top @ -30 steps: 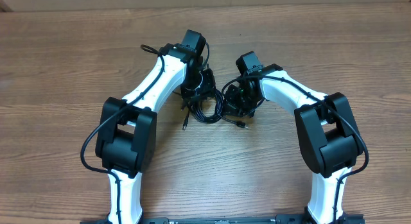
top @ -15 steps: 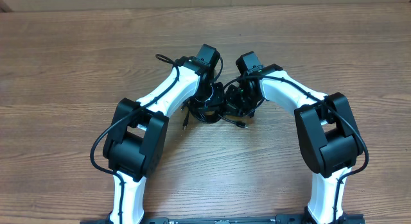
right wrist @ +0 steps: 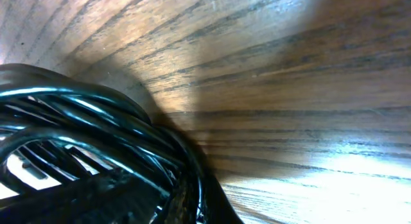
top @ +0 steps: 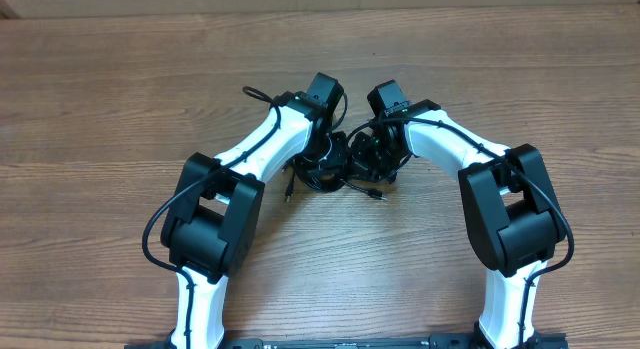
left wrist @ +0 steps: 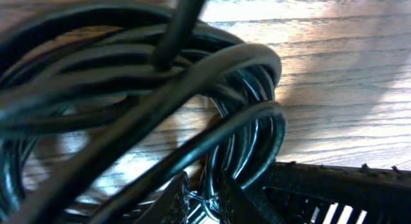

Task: Untangle cables

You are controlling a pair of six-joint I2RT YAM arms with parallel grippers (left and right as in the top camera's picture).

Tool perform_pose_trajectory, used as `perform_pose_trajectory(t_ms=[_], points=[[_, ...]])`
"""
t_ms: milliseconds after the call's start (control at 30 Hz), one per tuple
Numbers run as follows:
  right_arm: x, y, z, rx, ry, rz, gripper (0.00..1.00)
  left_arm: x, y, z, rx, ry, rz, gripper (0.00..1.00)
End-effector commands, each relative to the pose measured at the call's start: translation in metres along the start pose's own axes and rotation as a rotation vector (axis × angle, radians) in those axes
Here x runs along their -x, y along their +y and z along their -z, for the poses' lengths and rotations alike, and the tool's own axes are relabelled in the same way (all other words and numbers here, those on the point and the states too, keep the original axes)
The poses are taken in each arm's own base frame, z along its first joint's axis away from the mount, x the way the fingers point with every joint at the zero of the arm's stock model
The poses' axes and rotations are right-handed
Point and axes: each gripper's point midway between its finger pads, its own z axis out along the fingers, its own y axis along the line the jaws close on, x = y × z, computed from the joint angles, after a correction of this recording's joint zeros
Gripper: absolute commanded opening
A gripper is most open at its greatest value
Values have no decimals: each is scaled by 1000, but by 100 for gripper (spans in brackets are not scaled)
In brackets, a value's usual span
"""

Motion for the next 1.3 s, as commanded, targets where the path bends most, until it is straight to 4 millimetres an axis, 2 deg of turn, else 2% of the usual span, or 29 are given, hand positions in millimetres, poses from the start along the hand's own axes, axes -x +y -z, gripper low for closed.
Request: perform_pose_trajectory(t_ms=[0,200,333,500,533,567,600,733,833,1133,1267], points=[[-5,-9,-7,-35,5,2,4,-1,-3,-5,1,-13,-33,19],[-5,-9,-7,-35,6,2,4,-1,-12,-6,-41,-11,-37,19],[-5,-9,-7,-35,6,2,4,-12,-10,-16,-16,27,-39,18],[-5,-9,-7,-35,6,2,4,-13,-14,-23,-31,37,-33,11],[-5,-9,-7,-36,5,2,4,-14,-18,-22,-55,46,-32,5],[-5,-9,-7,-35,6,2,4,-15,-24,-22,-94,61,-34,4],[-5,-9,-7,-36,5,2,4,-20,-33,-20,-151,94,-33,4],[-5,-9,-7,-36,5,2,4,-23,-44,-11,-241,144,-19,4],[-5,-9,-7,-35,5,2,4,-18,-54,7,-383,198,25,5],[-5,-9,-7,-38,3,6,4,-3,-53,39,-599,265,97,4],[-4,-10,-7,-43,-1,6,4,1,-51,45,-635,266,95,4]])
